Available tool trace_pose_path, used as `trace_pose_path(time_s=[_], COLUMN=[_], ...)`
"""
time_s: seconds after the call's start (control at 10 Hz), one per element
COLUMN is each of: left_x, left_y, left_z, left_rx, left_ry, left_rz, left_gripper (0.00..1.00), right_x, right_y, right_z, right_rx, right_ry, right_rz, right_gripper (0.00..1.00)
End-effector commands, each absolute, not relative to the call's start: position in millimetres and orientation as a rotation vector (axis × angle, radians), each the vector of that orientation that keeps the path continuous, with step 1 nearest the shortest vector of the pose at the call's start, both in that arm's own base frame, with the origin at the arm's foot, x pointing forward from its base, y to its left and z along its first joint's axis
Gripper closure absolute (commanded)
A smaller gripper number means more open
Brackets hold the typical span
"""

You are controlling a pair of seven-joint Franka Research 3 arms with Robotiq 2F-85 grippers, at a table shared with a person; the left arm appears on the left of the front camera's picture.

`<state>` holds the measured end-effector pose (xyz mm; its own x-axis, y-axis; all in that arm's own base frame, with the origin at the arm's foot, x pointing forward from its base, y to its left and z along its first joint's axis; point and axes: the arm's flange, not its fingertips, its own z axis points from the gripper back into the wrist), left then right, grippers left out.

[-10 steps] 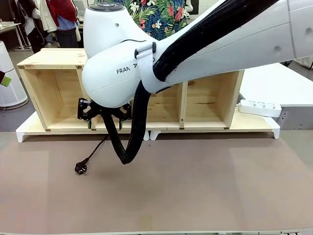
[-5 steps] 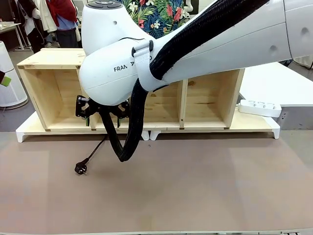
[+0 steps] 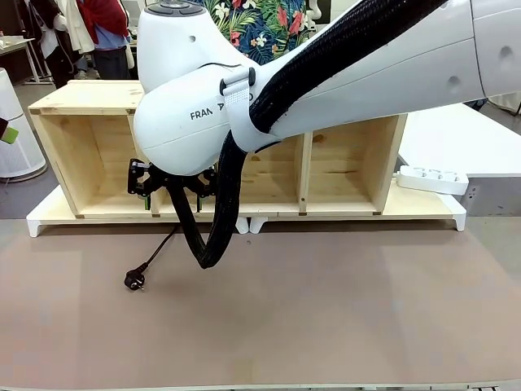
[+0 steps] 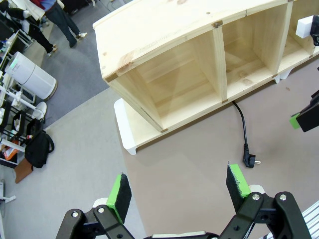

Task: Perform cable management.
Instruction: When the cord part of the Power Cable appears at the lower middle area of the table and stops, grasp the cord part of the Power Cable.

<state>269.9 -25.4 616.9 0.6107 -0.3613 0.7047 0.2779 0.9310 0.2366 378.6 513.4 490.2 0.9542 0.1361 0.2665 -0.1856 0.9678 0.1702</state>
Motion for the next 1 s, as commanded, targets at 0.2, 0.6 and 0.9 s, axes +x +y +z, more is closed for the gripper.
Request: trace_pose_path(time_s=[0.2, 0.6, 0.9], left_x=[272.2, 272.2, 272.2], left_y=[-26.0, -26.0, -26.0], left_z=[617.0, 617.0, 617.0], left_rx=[0.117, 0.117, 0.117], left_ry=[-0.844, -0.844, -0.844], left_rz=[-0.367, -0.367, -0.367], left_gripper=[0.00, 0.00, 0.00], right_x=[377.0, 404.8, 418.8], right_y=[513.3, 552.8, 584.2], right_z=[488.6, 474.8, 455.2], right_rx=[0.195, 0.253, 0.280], right_ry=[-0.251, -0.215, -0.159], right_rz=[0.166, 0.179, 0.228], right_gripper=[0.00, 0.00, 0.00])
